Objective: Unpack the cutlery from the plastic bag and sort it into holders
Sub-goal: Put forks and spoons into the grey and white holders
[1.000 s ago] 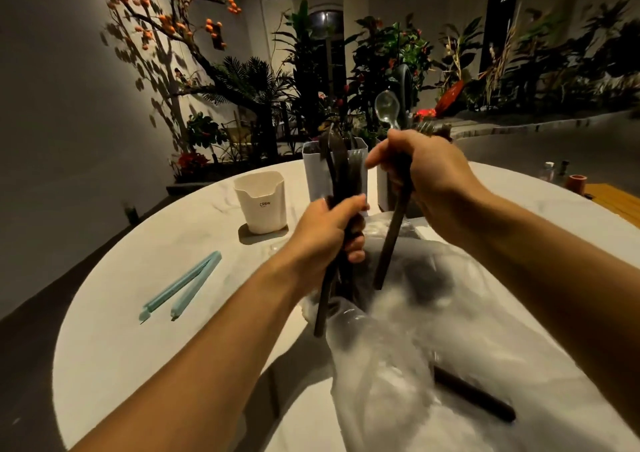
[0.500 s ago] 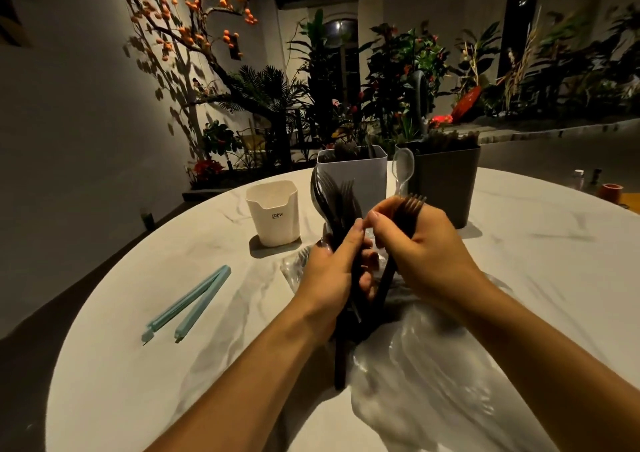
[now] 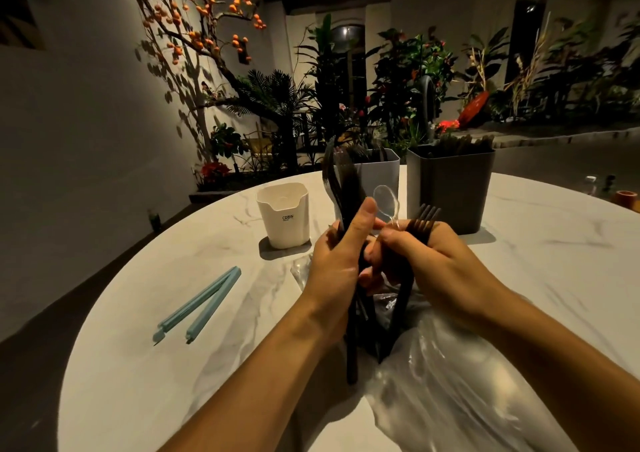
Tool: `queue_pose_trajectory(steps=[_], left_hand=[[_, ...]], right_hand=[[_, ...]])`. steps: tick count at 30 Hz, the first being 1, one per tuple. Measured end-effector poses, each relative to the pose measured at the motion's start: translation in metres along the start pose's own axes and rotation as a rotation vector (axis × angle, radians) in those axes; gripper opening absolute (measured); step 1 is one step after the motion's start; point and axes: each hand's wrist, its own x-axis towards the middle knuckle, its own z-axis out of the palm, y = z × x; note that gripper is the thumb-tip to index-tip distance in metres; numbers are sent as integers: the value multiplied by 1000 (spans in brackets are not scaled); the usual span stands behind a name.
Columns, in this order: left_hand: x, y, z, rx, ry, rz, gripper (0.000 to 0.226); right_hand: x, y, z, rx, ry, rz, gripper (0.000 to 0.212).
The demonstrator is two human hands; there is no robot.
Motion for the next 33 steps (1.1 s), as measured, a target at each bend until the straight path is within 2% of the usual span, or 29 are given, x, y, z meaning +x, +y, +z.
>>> queue_pose_trajectory(steps=[3,6,8,14,16,18,20,22,24,26,30,31,33], left_hand=[[-1,2,-3,84,-32,34,33],[-3,2,1,53,-6,21,20],[-3,1,1,53,28,-9,17],[0,-6,1,129,162,-94,21],[2,-5,-1,157,220,-117,31],[4,-4,-6,170,235,-145,38],[2,-4,-6,212,179,-151,42],[0,-5,-5,247,93,-148,43],[-3,-5,-4,176,-18,-185,38],[-6,-4,-3,122,-134,-221,35],[-5,-4,-4,102,-179,-187,35],[-5,-3,-4,102,-175,-182,35],[-5,-2,-5,102,-173,-190,37]], right_hand=[[-1,3,-1,-136,-11,5,45],[-5,3,-1,-219,-50,42,26],[-6,1,1,-318,-71,49,22],[-8,3,0,-656,-42,48,40],[-9,5,-3,-679,0,68,44],[-7,7,-3,-528,114,50,45],[-4,4,-4,-228,236,26,43],[-2,-4,-5,104,277,30,40],[-2,-12,-7,279,270,89,39],[-1,-19,-9,345,255,152,39],[0,-23,-13,476,195,205,72],[1,-20,-14,498,191,217,74],[3,-14,-13,421,201,239,65]])
